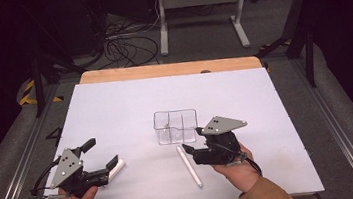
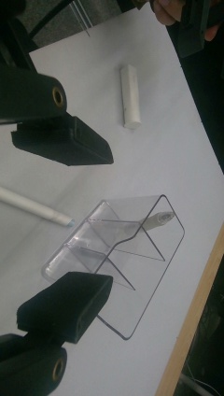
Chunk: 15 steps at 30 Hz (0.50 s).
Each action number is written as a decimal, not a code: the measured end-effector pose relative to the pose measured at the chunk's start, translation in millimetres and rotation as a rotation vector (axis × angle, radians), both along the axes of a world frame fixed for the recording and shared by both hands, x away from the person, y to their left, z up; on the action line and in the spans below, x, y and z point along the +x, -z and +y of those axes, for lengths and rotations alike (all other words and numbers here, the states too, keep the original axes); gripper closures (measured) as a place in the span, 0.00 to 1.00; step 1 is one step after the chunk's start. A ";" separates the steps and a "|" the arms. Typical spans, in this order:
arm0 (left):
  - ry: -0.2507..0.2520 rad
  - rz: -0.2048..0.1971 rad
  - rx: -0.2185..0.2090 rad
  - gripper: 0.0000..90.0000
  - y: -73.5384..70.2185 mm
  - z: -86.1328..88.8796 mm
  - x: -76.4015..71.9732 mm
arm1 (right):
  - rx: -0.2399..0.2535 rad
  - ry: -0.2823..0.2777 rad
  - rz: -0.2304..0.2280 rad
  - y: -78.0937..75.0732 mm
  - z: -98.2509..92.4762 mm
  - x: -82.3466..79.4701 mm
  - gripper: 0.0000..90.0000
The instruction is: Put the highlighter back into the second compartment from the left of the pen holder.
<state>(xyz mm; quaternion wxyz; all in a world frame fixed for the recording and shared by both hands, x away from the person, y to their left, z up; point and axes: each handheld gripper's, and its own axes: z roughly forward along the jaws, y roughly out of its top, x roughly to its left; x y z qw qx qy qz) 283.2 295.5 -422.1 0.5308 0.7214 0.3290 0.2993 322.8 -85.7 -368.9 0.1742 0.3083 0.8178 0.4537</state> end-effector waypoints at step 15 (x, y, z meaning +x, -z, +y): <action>-0.002 0.003 -0.004 0.15 0.4 0.0 0.0 | -0.103 0.014 0.006 27.5 14.2 2.7 0.51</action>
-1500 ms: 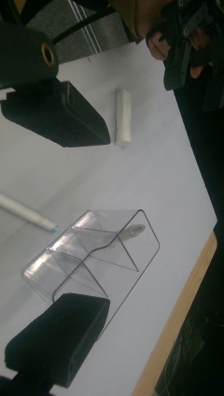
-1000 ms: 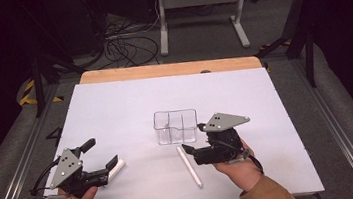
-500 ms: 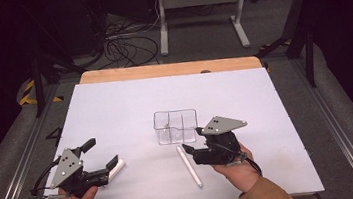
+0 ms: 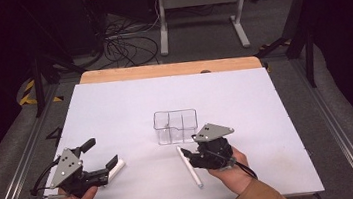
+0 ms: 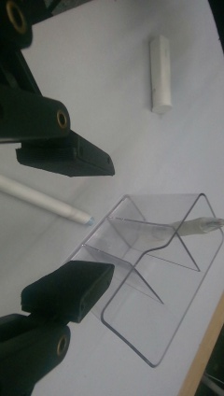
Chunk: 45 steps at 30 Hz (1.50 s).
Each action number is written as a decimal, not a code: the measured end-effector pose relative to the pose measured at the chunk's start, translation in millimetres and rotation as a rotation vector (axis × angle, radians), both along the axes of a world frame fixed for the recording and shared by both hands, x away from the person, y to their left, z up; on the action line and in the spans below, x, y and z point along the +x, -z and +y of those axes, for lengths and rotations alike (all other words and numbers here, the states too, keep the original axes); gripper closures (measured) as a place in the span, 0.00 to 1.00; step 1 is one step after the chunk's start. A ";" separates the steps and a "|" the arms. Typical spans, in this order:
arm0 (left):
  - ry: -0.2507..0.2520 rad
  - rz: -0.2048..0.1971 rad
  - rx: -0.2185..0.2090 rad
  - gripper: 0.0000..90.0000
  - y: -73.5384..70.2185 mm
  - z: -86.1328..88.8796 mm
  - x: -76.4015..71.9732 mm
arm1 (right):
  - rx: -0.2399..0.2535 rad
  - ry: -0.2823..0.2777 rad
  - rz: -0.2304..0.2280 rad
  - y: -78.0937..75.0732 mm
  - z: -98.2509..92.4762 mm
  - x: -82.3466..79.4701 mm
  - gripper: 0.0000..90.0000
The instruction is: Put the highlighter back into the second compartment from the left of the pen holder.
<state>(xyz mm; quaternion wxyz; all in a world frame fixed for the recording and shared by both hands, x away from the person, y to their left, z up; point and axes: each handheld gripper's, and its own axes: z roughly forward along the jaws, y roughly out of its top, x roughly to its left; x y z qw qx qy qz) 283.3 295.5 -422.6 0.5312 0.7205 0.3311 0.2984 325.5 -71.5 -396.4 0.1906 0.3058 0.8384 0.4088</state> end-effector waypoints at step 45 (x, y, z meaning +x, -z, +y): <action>0.002 -0.001 0.004 0.15 0.2 0.0 0.0 | -0.143 0.133 0.157 56.7 29.4 20.2 0.69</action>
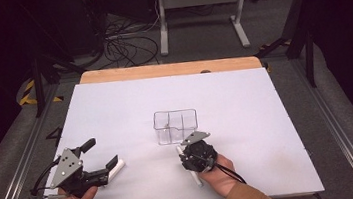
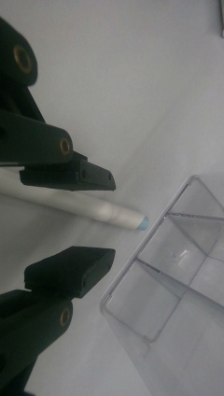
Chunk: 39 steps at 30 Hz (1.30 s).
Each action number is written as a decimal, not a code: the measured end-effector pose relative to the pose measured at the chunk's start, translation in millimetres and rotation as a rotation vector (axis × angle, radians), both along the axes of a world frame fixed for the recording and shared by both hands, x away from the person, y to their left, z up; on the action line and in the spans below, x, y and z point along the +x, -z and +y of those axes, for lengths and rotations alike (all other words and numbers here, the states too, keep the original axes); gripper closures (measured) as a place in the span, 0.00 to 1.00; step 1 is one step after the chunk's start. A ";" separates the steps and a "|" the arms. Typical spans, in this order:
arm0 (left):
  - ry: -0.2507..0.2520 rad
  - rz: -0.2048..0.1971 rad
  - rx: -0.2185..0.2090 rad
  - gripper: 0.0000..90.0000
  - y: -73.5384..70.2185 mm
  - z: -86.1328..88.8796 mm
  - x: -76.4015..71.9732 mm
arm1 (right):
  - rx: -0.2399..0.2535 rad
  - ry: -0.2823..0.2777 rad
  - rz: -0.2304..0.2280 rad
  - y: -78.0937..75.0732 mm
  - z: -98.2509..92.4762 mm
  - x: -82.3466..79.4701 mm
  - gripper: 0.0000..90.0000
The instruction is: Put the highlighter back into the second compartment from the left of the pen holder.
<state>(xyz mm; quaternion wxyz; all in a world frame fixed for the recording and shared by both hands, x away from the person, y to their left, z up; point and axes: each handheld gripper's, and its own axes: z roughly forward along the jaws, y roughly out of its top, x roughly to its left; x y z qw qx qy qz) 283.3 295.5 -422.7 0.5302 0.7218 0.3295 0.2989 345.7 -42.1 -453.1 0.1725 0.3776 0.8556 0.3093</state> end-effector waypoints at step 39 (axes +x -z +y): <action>0.000 -0.001 0.000 0.15 0.0 0.2 -0.2 | -0.015 0.083 0.039 12.2 9.2 -2.1 0.87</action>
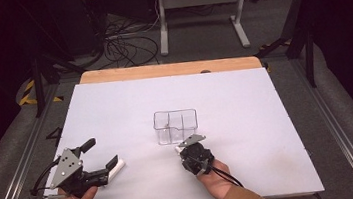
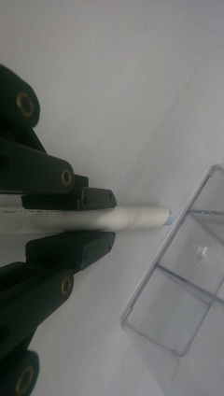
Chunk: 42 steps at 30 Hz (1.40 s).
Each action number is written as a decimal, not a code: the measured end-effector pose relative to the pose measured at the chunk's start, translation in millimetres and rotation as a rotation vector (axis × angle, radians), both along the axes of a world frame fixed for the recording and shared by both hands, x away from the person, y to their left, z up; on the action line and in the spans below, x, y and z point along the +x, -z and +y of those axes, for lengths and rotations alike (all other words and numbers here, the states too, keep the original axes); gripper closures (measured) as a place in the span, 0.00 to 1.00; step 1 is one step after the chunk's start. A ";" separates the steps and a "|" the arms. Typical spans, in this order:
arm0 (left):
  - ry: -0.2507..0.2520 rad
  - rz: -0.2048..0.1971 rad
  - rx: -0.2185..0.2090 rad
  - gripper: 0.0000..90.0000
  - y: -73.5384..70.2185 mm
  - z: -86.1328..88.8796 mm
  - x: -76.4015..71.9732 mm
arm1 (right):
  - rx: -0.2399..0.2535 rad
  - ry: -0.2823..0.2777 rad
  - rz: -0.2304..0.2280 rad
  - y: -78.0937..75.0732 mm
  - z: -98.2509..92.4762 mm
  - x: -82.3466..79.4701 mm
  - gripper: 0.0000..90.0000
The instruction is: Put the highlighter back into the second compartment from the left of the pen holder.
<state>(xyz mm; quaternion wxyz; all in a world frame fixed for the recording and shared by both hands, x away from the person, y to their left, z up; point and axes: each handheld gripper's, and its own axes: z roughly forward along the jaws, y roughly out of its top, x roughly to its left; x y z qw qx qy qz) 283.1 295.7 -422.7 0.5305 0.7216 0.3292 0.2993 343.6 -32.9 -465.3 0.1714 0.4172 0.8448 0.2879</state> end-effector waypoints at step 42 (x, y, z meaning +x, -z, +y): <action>0.000 -0.002 0.002 0.15 0.2 -0.5 0.2 | 0.167 -0.103 -0.205 -63.2 -22.8 -30.1 0.88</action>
